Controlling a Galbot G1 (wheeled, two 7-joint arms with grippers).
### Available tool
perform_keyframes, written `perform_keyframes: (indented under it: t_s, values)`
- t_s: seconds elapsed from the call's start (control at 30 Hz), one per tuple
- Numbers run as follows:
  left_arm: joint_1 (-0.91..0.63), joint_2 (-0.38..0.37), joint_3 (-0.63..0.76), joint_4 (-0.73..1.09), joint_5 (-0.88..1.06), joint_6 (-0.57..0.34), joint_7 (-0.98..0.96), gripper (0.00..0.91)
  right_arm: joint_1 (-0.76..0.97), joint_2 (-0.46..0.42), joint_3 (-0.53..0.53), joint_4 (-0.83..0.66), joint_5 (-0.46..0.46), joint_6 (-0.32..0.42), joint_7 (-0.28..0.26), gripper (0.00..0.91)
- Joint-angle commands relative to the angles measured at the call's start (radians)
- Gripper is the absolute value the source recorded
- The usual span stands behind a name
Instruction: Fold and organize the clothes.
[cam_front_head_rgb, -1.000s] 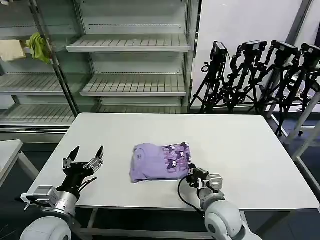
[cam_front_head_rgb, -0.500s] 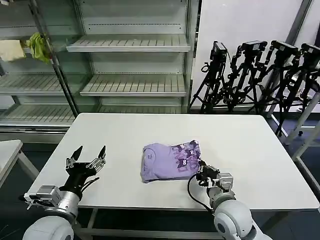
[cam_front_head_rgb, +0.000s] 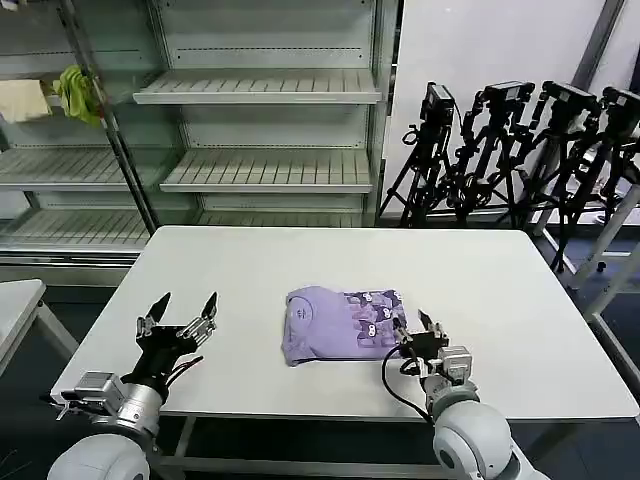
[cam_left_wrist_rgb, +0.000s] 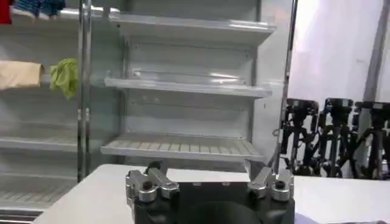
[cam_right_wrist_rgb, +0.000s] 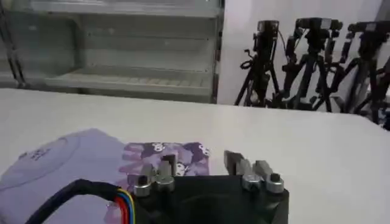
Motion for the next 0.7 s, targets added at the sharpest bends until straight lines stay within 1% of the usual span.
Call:
perform_keyframes:
  t_s: [0.03,0.07,0.27,0.3,0.37,0.4,0.43,0.63,0.7]
  values:
    - [-0.038,0.024,-0.005,0.007,-0.001,-0.017,0.016,0.887,-0.044,-0.038,0.073,0.11,-0.162,0.034,-0.056,0.907]
    - [-0.043,0.029,-0.006,0.009,-0.001,-0.019,0.018,0.907,-0.049,-0.044,0.085,0.12,-0.17,0.041,-0.066,0.907]
    - [-0.089,0.06,0.003,0.038,0.008,-0.031,0.039,0.907,-0.084,-0.083,0.183,0.173,-0.2,0.078,-0.122,0.907]
    - [-0.092,0.063,0.004,0.04,0.011,-0.037,0.046,0.907,-0.087,-0.086,0.197,0.177,-0.201,0.095,-0.127,0.907]
    - [-0.105,0.075,0.007,0.051,0.021,-0.054,0.054,0.907,-0.097,-0.094,0.234,0.189,-0.204,0.107,-0.139,0.907]
    - [-0.11,0.078,0.008,0.055,0.022,-0.057,0.056,0.907,-0.103,-0.099,0.255,0.198,-0.214,0.122,-0.153,0.907]
    - [-0.115,0.083,0.009,0.061,0.037,-0.076,0.057,0.907,-0.109,-0.103,0.275,0.208,-0.215,0.125,-0.16,0.907]
    - [-0.125,0.088,0.013,0.072,0.098,-0.138,0.053,0.907,-0.135,-0.116,0.348,0.244,-0.229,0.148,-0.181,0.907]
    - [-0.122,0.088,0.016,0.074,0.112,-0.161,0.053,0.907,-0.141,-0.116,0.359,0.252,-0.229,0.155,-0.177,0.907]
